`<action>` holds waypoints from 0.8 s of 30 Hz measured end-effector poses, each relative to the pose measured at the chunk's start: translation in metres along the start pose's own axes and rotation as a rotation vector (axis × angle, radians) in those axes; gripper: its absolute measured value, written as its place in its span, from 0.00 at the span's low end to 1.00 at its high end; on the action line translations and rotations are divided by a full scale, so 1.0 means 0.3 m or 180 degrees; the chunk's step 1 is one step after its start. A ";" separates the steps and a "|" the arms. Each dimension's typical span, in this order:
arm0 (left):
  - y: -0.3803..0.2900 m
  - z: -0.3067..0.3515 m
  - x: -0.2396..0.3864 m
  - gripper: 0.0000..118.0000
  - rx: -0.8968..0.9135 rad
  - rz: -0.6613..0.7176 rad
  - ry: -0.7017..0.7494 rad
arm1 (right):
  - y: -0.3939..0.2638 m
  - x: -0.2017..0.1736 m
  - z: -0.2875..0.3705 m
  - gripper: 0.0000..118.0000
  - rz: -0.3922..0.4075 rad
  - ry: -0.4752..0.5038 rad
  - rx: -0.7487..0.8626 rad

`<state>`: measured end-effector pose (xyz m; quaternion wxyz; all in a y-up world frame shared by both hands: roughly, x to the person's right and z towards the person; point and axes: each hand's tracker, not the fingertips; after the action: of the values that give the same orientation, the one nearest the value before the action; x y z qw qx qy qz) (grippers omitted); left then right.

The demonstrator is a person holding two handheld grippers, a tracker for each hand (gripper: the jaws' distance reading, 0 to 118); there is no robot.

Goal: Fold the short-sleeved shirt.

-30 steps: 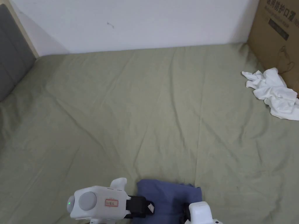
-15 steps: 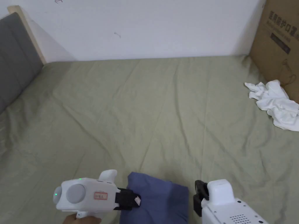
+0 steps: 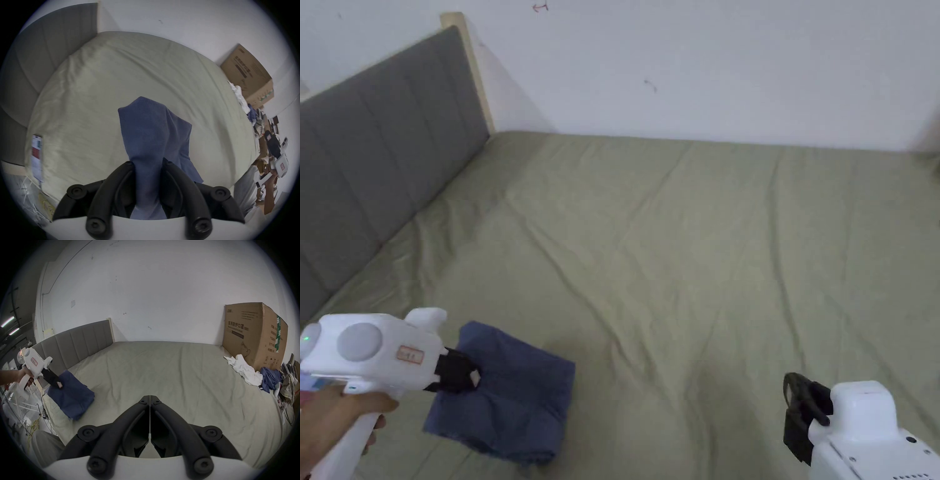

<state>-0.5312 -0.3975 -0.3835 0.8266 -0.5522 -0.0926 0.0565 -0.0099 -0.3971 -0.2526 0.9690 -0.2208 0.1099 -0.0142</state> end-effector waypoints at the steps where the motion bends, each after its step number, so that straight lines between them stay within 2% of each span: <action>1: 0.008 0.012 -0.033 0.23 -0.0003 0.0027 0.0060 | 0.004 -0.009 -0.020 0.02 0.0022 0.0023 -0.0012; 10: 0.053 -0.034 -0.226 0.23 -0.0101 0.0275 0.0293 | 0.007 -0.056 -0.097 0.02 0.0143 0.0124 -0.0122; 18: 0.043 -0.120 -0.237 0.25 -0.0253 0.0530 0.0556 | -0.006 -0.012 -0.092 0.02 0.0142 0.0049 -0.0200; 20: 0.042 -0.105 -0.228 0.36 -0.0250 0.0575 0.0629 | 0.004 0.002 -0.079 0.02 0.0134 0.0037 -0.0192; 22: 0.044 -0.079 -0.204 0.70 -0.0210 0.0594 0.0816 | 0.017 0.015 -0.058 0.02 0.0129 0.0020 -0.0153; 24: 0.035 -0.032 -0.183 0.83 -0.0123 0.0620 0.0848 | 0.043 0.029 -0.032 0.02 0.0107 0.0006 -0.0090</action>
<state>-0.5826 -0.4129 -0.4017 0.8114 -0.5769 0.0707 0.0608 -0.0039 -0.3902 -0.2684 0.9658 -0.2326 0.1148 0.0034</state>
